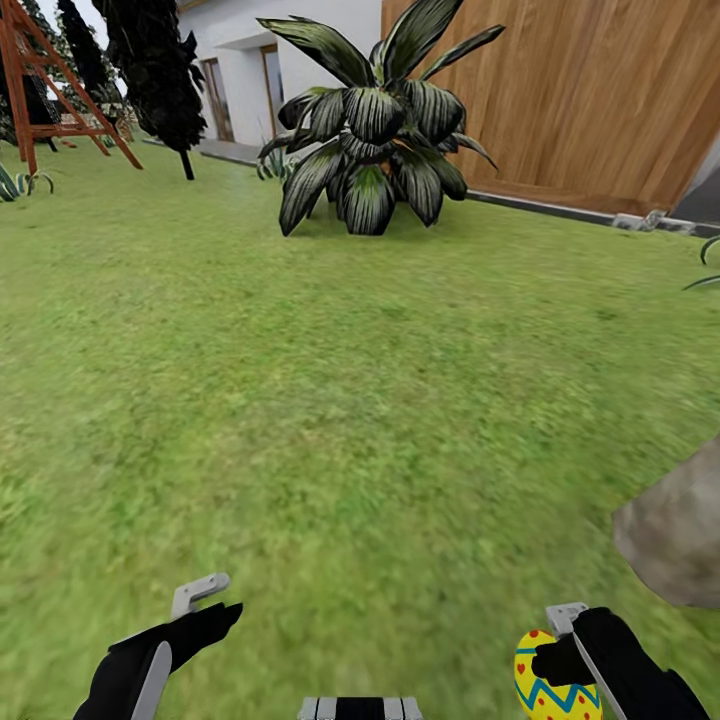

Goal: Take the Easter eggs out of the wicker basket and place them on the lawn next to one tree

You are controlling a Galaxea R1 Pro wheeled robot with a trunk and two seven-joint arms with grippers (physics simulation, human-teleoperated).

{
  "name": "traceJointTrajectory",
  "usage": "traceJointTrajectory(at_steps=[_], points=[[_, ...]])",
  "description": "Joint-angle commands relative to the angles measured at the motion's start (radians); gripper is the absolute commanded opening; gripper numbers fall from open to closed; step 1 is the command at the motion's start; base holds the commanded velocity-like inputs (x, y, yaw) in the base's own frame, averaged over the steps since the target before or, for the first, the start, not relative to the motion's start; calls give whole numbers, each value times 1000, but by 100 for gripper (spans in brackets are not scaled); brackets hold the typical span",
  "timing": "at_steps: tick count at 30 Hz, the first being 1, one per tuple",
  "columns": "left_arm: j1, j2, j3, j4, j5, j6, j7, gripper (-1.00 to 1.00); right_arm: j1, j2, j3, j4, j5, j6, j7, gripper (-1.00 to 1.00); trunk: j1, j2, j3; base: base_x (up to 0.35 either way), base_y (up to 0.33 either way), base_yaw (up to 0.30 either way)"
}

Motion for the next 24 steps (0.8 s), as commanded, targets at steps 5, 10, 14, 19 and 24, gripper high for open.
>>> traceJointTrajectory(at_steps=[5,10,14,19,24], points=[[-1,0,3,-1,4,6,-3,100,0,-1,1,-1,11,3,8,-100,2,-2,-20,0,0,0],[-1,0,3,-1,4,6,-3,100,0,-1,2,-1,11,3,8,-100,4,-3,-40,0,0,0],[-1,0,3,-1,4,6,-3,100,0,-1,2,-1,11,3,8,-100,6,-4,-55,0,0,0],[-1,0,3,-1,4,6,-3,100,0,0,2,0,12,3,8,-100,8,-5,-74,0,0,0],[-1,-1,3,-1,4,6,-3,100,0,0,2,-1,11,3,8,-100,11,-6,-94,0,0,0]])
